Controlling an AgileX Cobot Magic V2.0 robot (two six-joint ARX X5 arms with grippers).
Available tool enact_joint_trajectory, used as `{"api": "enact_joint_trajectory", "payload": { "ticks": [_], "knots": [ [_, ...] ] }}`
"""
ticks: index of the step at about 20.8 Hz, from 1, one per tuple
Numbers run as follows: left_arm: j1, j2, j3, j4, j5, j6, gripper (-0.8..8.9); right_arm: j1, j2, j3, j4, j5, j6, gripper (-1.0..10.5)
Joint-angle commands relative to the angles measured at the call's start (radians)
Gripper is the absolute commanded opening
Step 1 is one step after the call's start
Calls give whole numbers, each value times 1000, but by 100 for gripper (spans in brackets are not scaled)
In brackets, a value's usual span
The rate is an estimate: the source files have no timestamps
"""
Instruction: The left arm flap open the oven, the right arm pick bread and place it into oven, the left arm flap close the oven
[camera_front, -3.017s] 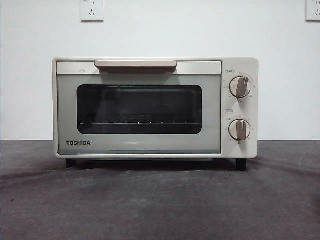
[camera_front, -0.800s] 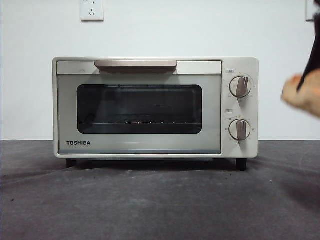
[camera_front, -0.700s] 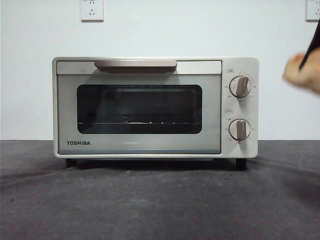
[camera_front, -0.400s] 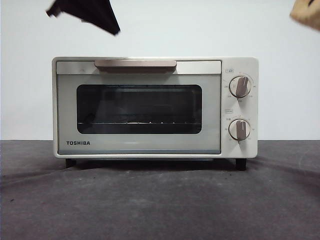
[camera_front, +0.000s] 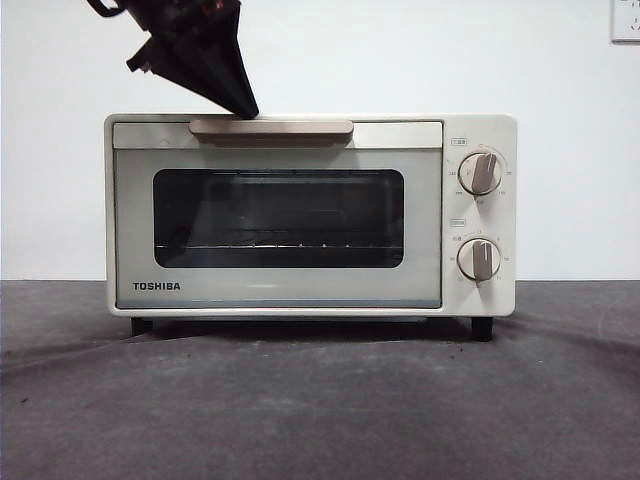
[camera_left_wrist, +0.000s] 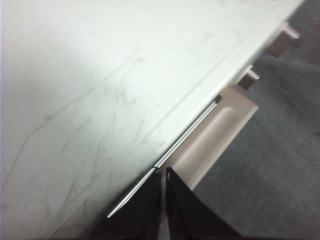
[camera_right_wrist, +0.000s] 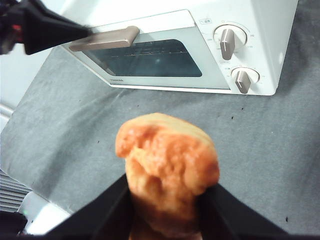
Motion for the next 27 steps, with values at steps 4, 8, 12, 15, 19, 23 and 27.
{"api": "enact_joint_trajectory", "payload": {
  "ticks": [4,8,12,15,19,23,27],
  "knots": [
    [-9,34,25,-5,-3,19,16,2,3,18,-20,-3,-16,158],
    [-14,34,25,-24,-3,15,16,2,3,18,-20,-3,-16,158],
    [-21,34,25,-84,-3,19,16,2,3,18,-20,-2,-16,158],
    [-29,34,25,-109,-5,19,16,2,3,18,-20,-2,-16,158],
    [-43,34,25,-129,-10,19,16,2,3,18,-20,-3,-16,158],
    [-62,34,25,-175,-60,17,16,2,3,18,-20,-3,-16,158],
    [-85,34,15,-188,-84,6,16,2,3,18,-20,-3,-16,158]
  ]
}}
